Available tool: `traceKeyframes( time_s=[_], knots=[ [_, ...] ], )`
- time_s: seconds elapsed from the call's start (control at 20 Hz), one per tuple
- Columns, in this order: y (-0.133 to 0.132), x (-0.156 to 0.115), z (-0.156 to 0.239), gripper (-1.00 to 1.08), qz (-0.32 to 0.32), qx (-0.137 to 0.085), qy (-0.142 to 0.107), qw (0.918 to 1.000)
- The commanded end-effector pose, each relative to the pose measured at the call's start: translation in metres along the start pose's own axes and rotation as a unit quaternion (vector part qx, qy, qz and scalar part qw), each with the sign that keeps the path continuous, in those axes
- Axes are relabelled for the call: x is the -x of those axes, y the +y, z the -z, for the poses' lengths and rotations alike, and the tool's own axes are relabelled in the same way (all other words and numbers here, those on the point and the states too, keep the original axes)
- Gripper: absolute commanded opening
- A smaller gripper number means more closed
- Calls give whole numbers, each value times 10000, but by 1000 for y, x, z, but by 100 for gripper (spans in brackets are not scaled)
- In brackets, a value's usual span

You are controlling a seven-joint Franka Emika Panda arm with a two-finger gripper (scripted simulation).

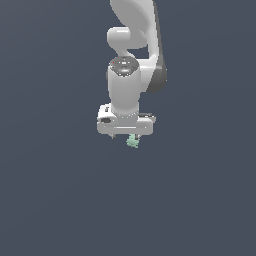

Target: Pick up the object and move it to a goal position.

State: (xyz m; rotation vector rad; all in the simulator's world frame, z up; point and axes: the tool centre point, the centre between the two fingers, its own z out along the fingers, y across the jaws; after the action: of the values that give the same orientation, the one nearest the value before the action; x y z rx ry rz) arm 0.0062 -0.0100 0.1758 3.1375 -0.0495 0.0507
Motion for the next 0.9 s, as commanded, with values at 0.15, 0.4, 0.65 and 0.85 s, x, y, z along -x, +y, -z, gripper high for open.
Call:
traceKeyframes(
  time_s=[0.15, 0.4, 0.65, 0.85],
  knots=[
    [0, -2, 2, 100, 2, -2, 22, 10000],
    [-2, -9, 10, 100, 14, -9, 114, 9999],
    [-2, -9, 9, 100, 6, -10, 116, 9999],
    [-5, -5, 3, 100, -80, -15, 100, 9999]
  ],
)
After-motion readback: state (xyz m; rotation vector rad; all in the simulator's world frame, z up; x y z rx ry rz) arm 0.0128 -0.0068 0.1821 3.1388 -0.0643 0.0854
